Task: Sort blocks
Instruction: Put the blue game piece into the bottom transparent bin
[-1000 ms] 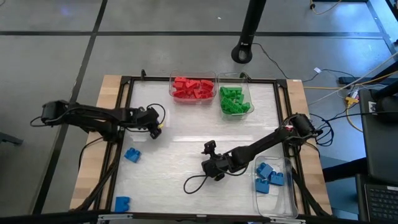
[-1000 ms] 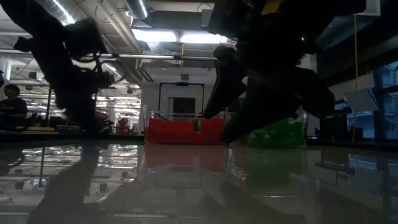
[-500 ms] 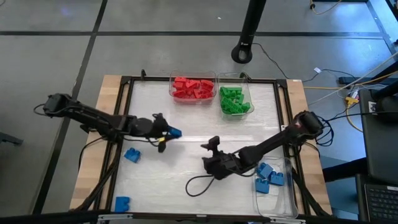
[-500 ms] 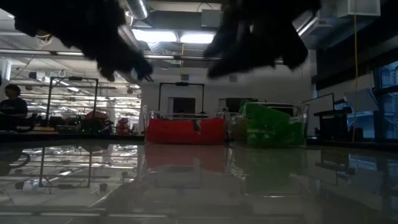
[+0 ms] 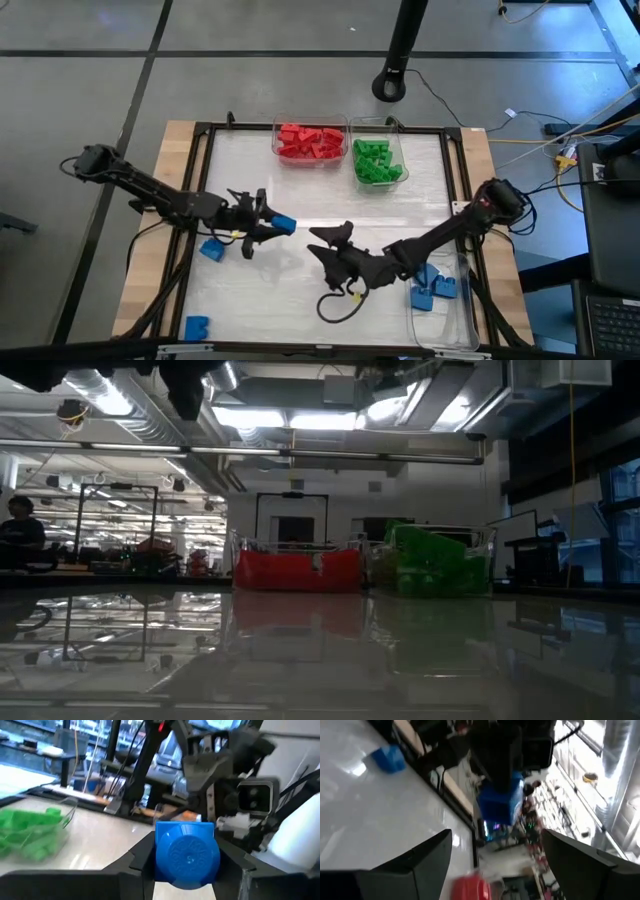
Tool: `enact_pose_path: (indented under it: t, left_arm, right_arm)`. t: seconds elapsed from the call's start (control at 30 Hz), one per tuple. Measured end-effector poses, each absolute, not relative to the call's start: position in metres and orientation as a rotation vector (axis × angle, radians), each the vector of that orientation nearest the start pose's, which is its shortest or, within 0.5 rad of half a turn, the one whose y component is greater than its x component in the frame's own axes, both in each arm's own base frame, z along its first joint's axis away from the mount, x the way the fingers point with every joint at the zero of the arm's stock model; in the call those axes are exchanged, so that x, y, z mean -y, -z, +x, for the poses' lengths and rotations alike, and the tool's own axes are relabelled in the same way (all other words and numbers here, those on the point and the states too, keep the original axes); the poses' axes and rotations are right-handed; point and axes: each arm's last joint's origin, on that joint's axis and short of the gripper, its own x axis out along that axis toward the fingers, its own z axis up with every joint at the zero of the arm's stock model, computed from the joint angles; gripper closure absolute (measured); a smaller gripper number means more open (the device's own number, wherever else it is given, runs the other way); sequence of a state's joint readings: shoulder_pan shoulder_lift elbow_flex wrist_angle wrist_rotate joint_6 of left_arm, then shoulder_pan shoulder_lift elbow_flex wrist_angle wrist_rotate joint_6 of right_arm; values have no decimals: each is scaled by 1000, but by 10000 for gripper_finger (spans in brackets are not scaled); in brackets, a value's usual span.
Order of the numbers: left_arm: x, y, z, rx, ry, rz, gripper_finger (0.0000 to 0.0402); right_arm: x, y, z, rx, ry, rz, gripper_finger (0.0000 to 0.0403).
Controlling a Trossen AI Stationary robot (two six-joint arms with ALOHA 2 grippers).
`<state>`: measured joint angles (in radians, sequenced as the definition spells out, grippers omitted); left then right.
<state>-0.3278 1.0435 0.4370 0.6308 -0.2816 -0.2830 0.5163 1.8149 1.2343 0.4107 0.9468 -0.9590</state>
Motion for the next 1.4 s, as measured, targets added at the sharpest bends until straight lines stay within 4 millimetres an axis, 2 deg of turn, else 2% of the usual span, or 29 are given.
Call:
enact_pose_path:
  t: [0.2, 0.4, 0.67, 1.0, 1.17, 1.4]
  left_arm:
    - [68, -254, 207, 117, 90, -327, 274]
    - [74, -257, 211, 201, 125, -385, 274]
    - [80, -250, 225, 308, 141, -426, 274]
    - [91, -247, 260, 277, 127, -398, 274]
    - [92, -246, 262, 268, 124, -388, 274]
    - [92, -247, 261, 277, 125, -391, 274]
  right_arm:
    - [-165, -271, 375, -207, 270, -1063, 95]
    - [-156, -282, 381, -101, 293, -1094, 95]
    - [-148, -285, 385, -63, 285, -1115, 95]
    - [-146, -286, 385, -53, 281, -1141, 97]
    - [-146, -286, 385, -60, 285, -1166, 138]
    - [-147, -285, 385, -58, 269, -1176, 246]
